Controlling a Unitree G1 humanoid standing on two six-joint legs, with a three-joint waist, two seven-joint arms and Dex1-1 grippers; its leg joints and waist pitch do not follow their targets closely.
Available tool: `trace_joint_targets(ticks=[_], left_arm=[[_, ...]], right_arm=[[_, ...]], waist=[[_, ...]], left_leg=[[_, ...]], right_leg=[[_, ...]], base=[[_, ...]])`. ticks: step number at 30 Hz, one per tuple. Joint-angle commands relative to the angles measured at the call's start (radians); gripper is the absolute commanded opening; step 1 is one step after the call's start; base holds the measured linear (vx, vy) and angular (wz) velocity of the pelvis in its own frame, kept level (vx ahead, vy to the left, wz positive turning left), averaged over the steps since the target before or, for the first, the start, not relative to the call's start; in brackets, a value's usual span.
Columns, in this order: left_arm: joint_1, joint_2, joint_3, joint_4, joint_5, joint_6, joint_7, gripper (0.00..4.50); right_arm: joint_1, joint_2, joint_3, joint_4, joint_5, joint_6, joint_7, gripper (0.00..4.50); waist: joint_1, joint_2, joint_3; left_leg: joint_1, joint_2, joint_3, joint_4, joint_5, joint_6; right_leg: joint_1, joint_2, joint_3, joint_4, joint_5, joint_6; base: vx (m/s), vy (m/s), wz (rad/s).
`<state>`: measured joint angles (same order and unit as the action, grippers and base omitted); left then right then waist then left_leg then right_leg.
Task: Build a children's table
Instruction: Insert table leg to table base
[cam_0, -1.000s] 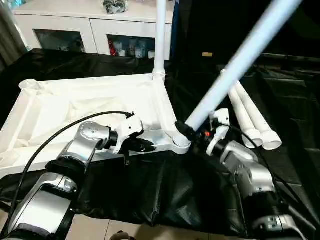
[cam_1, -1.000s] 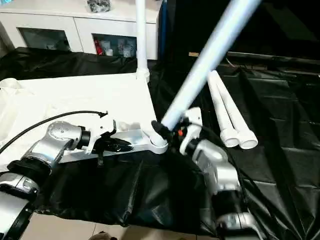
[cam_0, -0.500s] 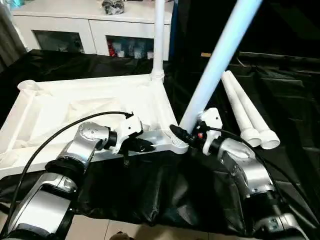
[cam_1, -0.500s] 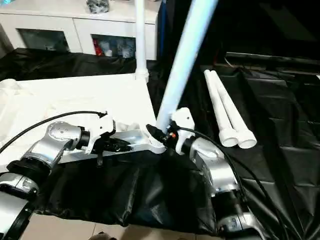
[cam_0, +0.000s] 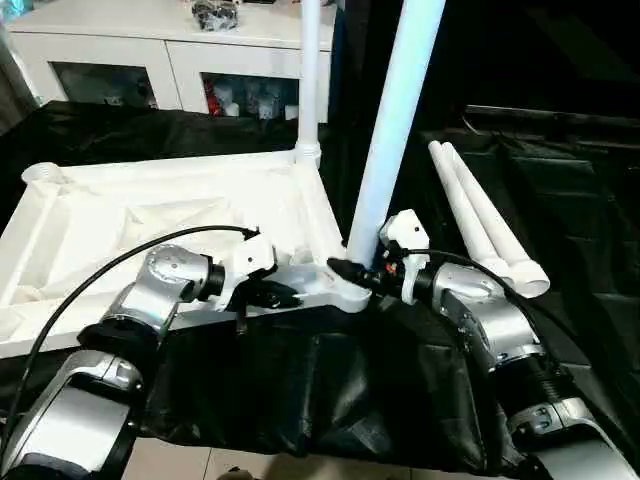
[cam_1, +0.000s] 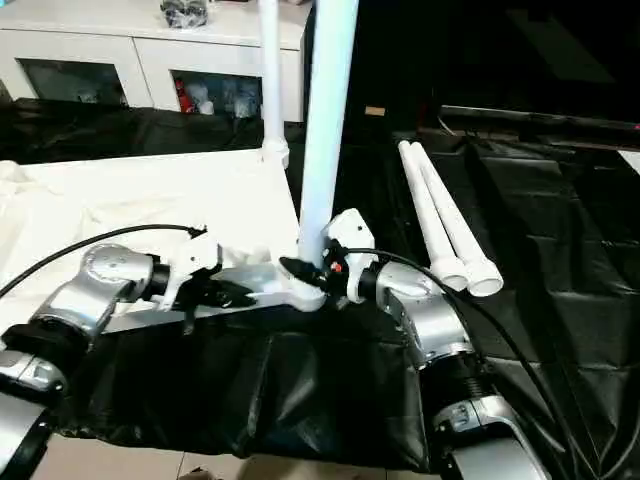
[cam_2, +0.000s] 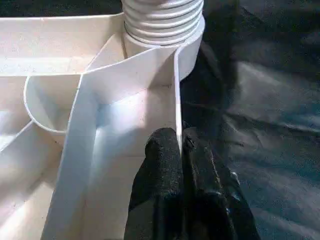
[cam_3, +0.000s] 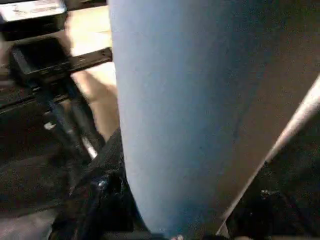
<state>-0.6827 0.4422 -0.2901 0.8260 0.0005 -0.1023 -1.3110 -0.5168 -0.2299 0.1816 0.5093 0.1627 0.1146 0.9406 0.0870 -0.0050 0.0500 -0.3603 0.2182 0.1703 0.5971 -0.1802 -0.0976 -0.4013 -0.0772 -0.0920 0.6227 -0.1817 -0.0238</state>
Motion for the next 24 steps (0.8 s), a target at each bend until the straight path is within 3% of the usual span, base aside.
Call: trace_joint_targets(ticks=[1, 9, 17, 21, 22, 24], left_arm=[[-0.019, 0.001, -0.015, -0.064, -0.019, -0.032, -0.074, 0.00], [-0.003, 0.036, -0.040, -0.126, -0.032, -0.017, -0.189, 0.00], [-0.023, 0.018, -0.019, -0.087, 0.001, -0.017, -0.095, 0.00], [-0.054, -0.021, 0.001, -0.056, 0.026, 0.018, 0.043, 0.00], [-0.068, -0.039, 0.007, -0.052, 0.045, 0.057, 0.122, 0.00], [-0.078, -0.055, 0.015, -0.048, 0.053, 0.084, 0.177, 0.00]], right_arm=[[0.050, -0.016, 0.073, 0.038, -0.013, 0.024, 0.077, 1.91], [0.092, -0.053, 0.123, -0.009, -0.015, -0.037, 0.230, 1.91], [0.077, -0.030, 0.102, 0.030, -0.023, -0.052, 0.178, 1.91], [0.002, 0.017, 0.035, 0.171, -0.068, -0.079, -0.051, 1.91], [-0.035, 0.041, 0.003, 0.232, -0.076, -0.083, -0.162, 1.91], [-0.056, 0.055, -0.015, 0.264, -0.078, -0.080, -0.226, 1.91]], waist=[[0.001, 0.005, -0.064], [0.005, 0.005, -0.061], [0.004, 0.004, -0.058], [-0.007, 0.001, -0.048], [-0.013, 0.001, -0.048], [-0.018, 0.003, -0.049]], left_leg=[[0.009, 0.018, 0.002, -0.074, -0.232, 0.024], [0.011, 0.021, 0.000, -0.079, -0.261, 0.016], [0.013, 0.019, -0.001, -0.081, -0.278, 0.009], [0.022, 0.012, -0.007, -0.080, -0.353, -0.017], [0.025, 0.010, -0.012, -0.080, -0.363, -0.027], [0.022, 0.012, -0.017, -0.083, -0.368, -0.031]], right_leg=[[0.052, -0.067, 0.056, -0.083, -0.252, -0.183], [0.049, -0.069, 0.056, -0.084, -0.276, -0.188], [0.047, -0.069, 0.055, -0.091, -0.329, -0.175], [0.038, -0.075, 0.048, -0.113, -0.536, -0.123], [0.037, -0.077, 0.040, -0.122, -0.605, -0.092], [0.041, -0.077, 0.036, -0.124, -0.599, -0.085]], base=[[0.000, 0.000, 0.00], [0.000, 0.000, 0.00], [0.000, 0.000, 0.00], [-0.013, -0.001, -0.01], [-0.055, 0.004, -0.08], [-0.053, 0.009, -0.11]])
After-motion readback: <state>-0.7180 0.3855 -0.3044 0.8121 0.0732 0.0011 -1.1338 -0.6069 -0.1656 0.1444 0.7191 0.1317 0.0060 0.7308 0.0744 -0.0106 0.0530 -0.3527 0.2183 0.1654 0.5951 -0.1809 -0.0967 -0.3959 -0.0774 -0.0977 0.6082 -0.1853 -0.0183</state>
